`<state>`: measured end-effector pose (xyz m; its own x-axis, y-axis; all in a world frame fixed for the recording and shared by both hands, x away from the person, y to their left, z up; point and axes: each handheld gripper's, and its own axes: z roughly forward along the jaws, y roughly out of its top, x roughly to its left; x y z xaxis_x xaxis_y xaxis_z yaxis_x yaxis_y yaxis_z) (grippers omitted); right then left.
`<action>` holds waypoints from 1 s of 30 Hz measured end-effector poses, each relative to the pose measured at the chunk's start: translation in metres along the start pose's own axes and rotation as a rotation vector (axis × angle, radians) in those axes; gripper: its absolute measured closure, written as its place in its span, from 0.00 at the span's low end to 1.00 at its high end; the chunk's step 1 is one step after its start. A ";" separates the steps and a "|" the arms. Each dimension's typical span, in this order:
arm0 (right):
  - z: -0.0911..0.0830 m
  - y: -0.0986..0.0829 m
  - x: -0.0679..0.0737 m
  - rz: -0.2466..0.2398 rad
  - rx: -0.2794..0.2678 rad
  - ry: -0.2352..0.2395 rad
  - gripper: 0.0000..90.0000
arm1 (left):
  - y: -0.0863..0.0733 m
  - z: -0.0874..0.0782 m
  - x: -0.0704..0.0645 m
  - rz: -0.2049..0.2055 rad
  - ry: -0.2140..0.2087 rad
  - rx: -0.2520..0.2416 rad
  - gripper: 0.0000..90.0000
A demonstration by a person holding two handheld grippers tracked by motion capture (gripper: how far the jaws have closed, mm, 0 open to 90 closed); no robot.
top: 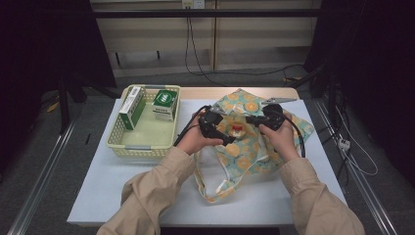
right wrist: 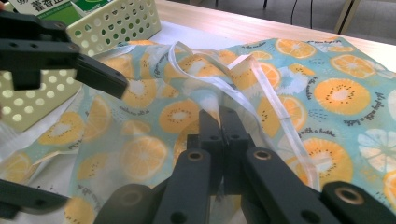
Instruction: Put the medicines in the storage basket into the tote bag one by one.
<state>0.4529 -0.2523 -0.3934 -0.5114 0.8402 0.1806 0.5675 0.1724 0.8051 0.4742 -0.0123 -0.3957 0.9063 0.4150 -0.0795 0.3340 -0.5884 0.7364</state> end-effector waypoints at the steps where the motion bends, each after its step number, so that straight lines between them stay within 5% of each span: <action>1: 0.000 0.000 0.001 0.002 -0.002 0.001 1.00 | -0.001 -0.004 0.000 -0.006 -0.002 -0.005 0.08; 6: 0.001 0.001 0.004 -0.009 0.001 0.004 1.00 | -0.003 -0.025 0.003 0.006 0.010 -0.005 0.09; 11: 0.000 0.000 0.005 -0.013 0.006 0.007 1.00 | -0.006 -0.048 0.009 -0.031 0.028 -0.049 0.09; 16: -0.001 0.000 0.005 -0.011 0.002 0.007 1.00 | -0.009 -0.071 0.019 -0.040 0.093 -0.029 0.09; 19: -0.001 0.000 0.005 -0.011 -0.001 0.006 1.00 | -0.011 -0.082 0.029 -0.057 0.074 -0.052 0.09; 24: -0.001 0.000 0.005 -0.010 -0.001 0.008 1.00 | -0.014 -0.099 0.041 -0.072 0.144 -0.052 0.09; 30: -0.002 0.000 0.003 -0.011 -0.003 0.007 1.00 | -0.019 -0.115 0.061 -0.087 0.172 -0.049 0.10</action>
<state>0.4497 -0.2506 -0.3911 -0.5222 0.8345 0.1760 0.5598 0.1797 0.8089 0.4936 0.1043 -0.3377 0.8153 0.5782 -0.0313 0.3925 -0.5122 0.7639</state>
